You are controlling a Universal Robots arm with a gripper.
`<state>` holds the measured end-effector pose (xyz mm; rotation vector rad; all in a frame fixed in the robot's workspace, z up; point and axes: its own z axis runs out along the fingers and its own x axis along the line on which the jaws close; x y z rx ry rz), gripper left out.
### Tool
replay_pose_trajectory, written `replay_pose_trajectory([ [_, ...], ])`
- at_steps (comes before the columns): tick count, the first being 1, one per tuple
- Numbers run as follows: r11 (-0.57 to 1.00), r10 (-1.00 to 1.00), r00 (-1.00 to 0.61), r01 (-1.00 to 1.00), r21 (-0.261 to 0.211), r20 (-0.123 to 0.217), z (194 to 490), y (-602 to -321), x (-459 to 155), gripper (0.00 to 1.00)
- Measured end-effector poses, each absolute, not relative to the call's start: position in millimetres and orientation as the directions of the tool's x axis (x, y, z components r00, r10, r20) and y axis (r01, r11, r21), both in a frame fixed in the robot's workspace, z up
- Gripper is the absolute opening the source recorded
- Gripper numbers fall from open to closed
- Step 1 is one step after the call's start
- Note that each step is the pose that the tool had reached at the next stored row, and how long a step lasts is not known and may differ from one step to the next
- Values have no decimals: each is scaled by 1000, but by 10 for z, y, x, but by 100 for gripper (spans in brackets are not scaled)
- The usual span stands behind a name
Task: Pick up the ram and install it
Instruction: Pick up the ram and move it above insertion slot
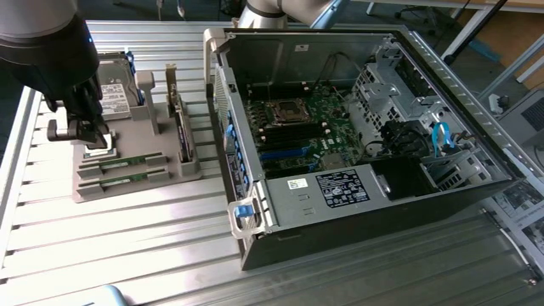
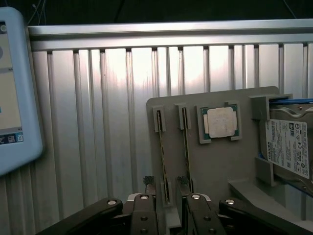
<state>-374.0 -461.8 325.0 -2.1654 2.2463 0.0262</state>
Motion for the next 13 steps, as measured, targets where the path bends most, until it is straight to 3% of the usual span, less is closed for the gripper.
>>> replay_pose_trajectory([
  [13, 34, -999, -34, -999, -3, -27, 3206, -4618, -3740, 30],
])
